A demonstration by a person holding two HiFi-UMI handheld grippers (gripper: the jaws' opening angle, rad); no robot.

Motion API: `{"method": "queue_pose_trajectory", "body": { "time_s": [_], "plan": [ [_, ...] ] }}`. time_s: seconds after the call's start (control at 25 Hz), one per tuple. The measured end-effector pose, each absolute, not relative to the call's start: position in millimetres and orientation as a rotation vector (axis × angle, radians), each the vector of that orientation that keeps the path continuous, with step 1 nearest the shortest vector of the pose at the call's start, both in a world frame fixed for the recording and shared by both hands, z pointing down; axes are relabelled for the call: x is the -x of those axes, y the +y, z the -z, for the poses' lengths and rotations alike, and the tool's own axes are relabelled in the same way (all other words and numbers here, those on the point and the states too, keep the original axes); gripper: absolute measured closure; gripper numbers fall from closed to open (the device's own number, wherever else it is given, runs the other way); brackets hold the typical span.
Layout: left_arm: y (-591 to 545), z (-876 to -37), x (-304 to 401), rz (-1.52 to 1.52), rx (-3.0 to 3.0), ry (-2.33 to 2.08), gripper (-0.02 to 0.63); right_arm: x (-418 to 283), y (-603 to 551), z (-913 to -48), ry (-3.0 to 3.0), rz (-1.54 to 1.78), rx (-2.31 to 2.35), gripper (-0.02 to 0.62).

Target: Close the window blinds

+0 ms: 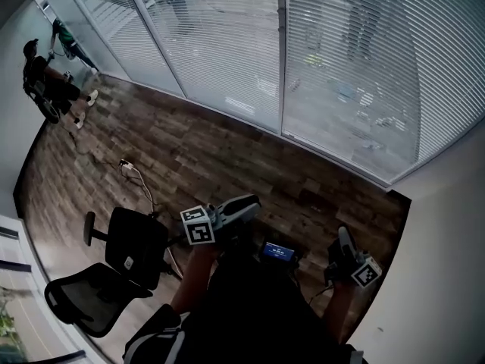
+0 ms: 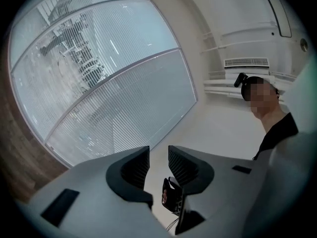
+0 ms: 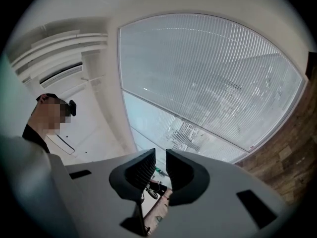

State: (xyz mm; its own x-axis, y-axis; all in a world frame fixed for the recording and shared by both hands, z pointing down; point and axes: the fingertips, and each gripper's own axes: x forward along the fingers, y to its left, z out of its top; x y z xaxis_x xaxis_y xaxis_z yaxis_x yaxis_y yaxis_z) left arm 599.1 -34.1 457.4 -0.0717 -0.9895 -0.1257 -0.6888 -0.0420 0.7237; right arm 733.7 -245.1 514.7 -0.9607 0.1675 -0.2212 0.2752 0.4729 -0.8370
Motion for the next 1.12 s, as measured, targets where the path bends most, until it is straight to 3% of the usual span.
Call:
{"method": "queue_pose_trajectory", "body": {
  "time_s": [0.28,0.68,1.12],
  "plan": [
    [-22,-473,-523,1.031,-1.712,-1.812,0.477,-661,-250,-512,2.679,1.492,-0.389,0.526],
    [43,-460,-371,1.227,-1.658,-1.885,0.477,-487,-210,-468,2.731,1.409,-0.490,0.526],
    [139,-465,-260,1.339,-1.542,-1.992,0.477,-356,-152,-486,2.818,1.430,-0.511,0.526]
  ]
}}
